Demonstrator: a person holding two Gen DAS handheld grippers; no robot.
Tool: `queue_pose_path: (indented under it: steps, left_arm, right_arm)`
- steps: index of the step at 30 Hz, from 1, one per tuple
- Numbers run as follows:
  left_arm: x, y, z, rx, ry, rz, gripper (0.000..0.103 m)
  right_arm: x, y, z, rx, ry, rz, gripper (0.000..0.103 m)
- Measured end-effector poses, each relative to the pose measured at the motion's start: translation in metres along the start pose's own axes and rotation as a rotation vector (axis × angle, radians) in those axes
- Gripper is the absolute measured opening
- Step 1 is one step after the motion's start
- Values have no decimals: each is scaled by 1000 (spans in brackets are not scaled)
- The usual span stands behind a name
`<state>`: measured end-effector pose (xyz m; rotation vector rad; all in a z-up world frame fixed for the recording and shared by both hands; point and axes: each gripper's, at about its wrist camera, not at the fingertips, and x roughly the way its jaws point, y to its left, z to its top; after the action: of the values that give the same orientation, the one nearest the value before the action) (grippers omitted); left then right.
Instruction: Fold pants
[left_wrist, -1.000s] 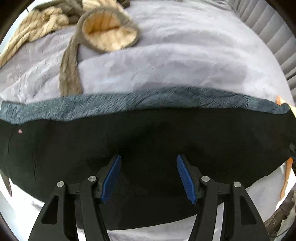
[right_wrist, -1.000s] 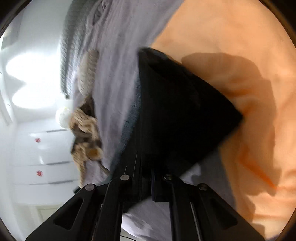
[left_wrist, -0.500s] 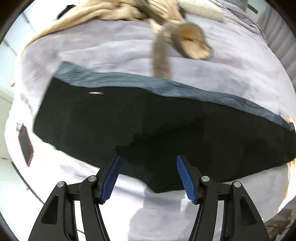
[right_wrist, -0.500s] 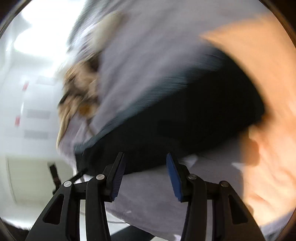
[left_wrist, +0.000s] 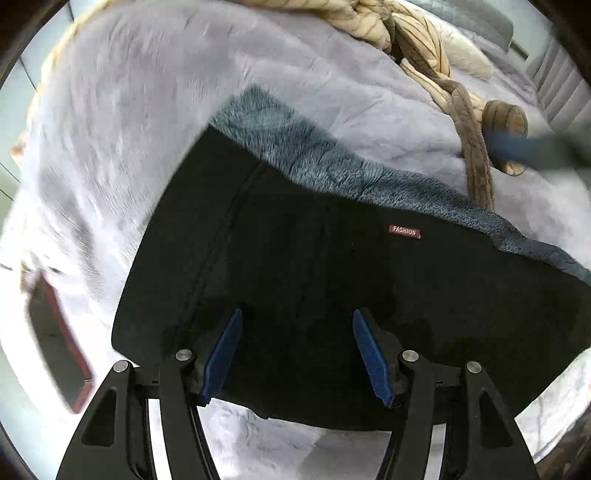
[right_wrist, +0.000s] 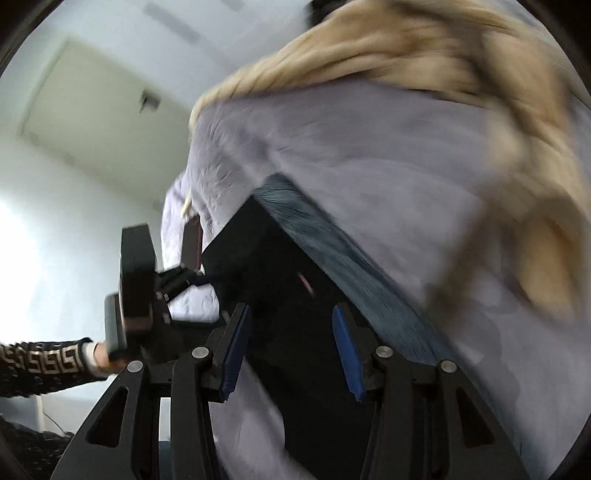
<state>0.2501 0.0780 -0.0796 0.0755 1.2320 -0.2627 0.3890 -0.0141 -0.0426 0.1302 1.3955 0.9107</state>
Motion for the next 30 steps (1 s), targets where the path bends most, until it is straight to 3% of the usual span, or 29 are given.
queue_pose_path:
  steps: [4, 9, 10, 12, 14, 20, 21, 27, 30]
  left_arm:
    - [-2, 3, -13, 30, -86, -25, 64]
    - [-4, 11, -21, 3, -131, -69, 64]
    - [-5, 11, -22, 9, -135, -67, 64]
    - [-5, 11, -24, 14, -139, -68, 64]
    - [-7, 13, -25, 6, -140, -80, 64]
    - [-19, 22, -31, 10, -143, -84, 64]
    - [-22, 22, -31, 8, -141, -82, 64]
    - [-39, 35, -38, -56, -126, -90, 64]
    - [-36, 35, -37, -42, -107, -72, 64]
  right_arm:
    - [65, 15, 45, -140, 62, -90, 48]
    - [106, 15, 87, -154, 84, -131, 46]
    - [105, 15, 86, -157, 90, -134, 44]
    - [112, 17, 88, -165, 124, -129, 25]
    - [112, 20, 84, -179, 148, -119, 16]
    - [135, 20, 89, -156, 185, -136, 16]
    - [134, 20, 89, -157, 187, -133, 9]
    - [112, 61, 106, -174, 111, 20, 7]
    - [137, 52, 110, -170, 156, -63, 7]
